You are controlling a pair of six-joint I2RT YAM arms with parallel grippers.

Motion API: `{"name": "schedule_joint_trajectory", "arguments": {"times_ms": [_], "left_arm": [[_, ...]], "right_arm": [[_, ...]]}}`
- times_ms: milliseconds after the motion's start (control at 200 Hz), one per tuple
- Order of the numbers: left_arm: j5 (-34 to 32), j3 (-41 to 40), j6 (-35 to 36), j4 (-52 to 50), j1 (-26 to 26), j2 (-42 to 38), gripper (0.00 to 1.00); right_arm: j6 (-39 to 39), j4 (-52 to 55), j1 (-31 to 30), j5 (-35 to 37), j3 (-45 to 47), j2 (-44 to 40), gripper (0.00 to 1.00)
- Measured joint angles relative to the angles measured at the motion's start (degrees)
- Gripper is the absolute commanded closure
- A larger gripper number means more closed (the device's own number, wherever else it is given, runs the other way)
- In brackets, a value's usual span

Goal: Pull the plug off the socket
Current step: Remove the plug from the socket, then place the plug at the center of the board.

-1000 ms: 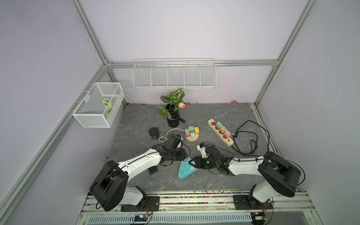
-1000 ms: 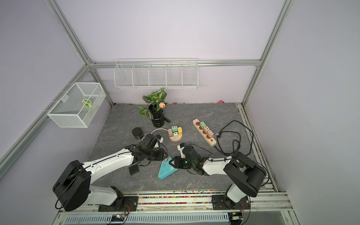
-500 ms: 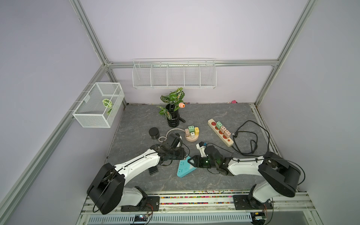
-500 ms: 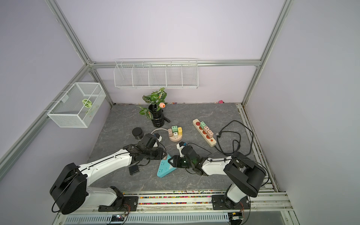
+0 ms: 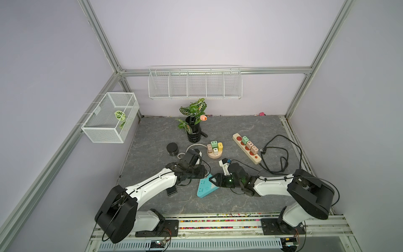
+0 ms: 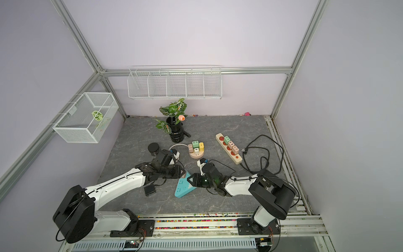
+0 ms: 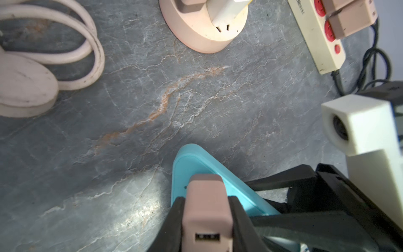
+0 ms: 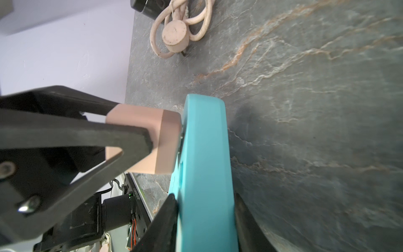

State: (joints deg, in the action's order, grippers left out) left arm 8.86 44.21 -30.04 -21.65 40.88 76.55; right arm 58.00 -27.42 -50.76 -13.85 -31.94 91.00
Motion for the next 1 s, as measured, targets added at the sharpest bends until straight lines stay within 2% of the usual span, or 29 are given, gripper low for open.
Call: {"name": "schedule_joint_trajectory", "arguments": {"times_ms": [215,575,705,835,1005], "left_arm": [[-1.9,4.1,0.9,-2.2,0.6,0.3,1.00],[-3.7,3.5,-2.6,-4.1,-2.9,-7.0,1.00],[-5.6,2.8,-3.3,-5.1,-5.1,-10.8,1.00],[-7.6,2.8,-4.2,-7.0,-8.0,-15.3,1.00],[-8.7,-0.2,-6.6,-6.5,-16.3,-22.4,1.00]], "right_arm": [[3.7,3.4,0.5,2.3,-0.2,-0.9,1.00],[4.8,1.9,0.7,2.2,0.7,-0.8,1.00],[4.8,0.3,1.1,0.9,0.6,0.3,0.78],[4.7,0.1,1.2,0.2,0.2,0.8,0.68],[4.1,3.2,1.3,0.8,-1.0,-0.1,0.53]]}}
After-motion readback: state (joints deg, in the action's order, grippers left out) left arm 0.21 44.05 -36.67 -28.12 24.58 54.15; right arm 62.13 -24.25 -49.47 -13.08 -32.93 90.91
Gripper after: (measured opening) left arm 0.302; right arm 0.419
